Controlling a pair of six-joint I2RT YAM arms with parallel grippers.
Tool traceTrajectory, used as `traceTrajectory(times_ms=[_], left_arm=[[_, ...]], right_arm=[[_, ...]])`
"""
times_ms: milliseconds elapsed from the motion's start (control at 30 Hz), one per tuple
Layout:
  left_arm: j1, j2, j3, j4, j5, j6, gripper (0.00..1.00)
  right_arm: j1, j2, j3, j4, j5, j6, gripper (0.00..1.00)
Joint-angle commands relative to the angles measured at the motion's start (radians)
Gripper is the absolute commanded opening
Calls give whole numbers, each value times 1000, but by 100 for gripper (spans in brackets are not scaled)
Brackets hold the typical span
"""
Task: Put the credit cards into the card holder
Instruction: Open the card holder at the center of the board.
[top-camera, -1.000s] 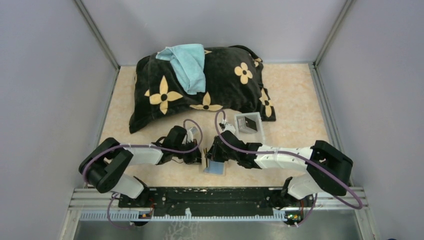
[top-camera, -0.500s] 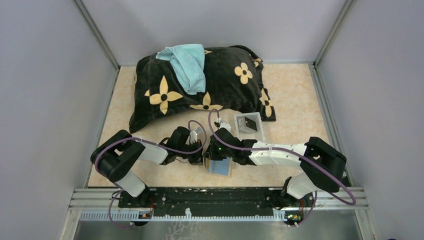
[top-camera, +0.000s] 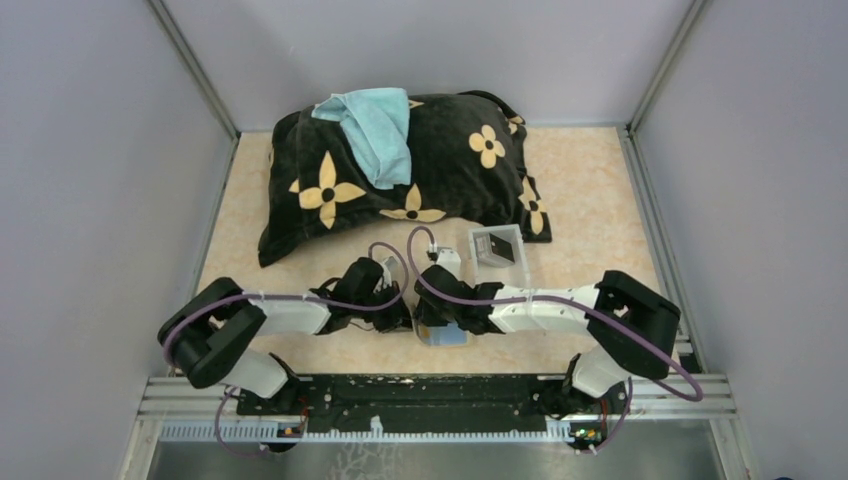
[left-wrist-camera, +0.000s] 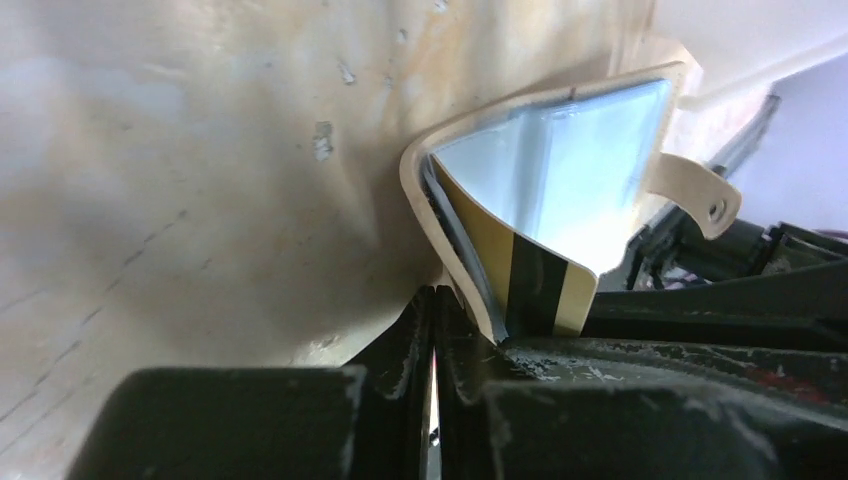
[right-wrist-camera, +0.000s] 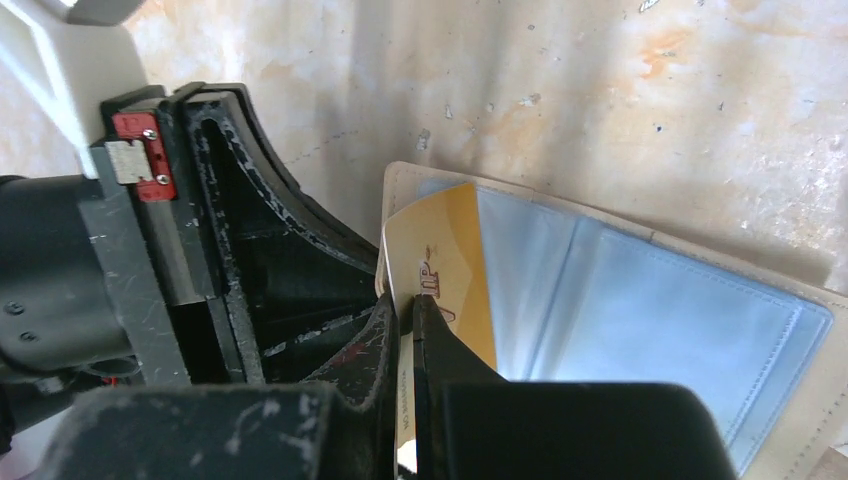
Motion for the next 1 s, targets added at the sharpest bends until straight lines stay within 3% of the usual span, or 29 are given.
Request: traceTrajectory(times_ms=[0,133,433,667,967], left_arm=[[-25,-13,-7,-468,-302,106,10],[-25,-69,49,-615,-396,107,18],[-25,-253,179,-820,-488,84,21],[-26,-348,183,-664,-343,100,22],[-31,-353,186,-537,-226,95,22]], right_arm=[[37,109,-41,-119,26,19,0],[48,135,-38,-126,45,21,0],[53,171,9,-191,86,1,0],[53,153,31,-223,92,-4,0],[52,86,31,-260,98,8,0]])
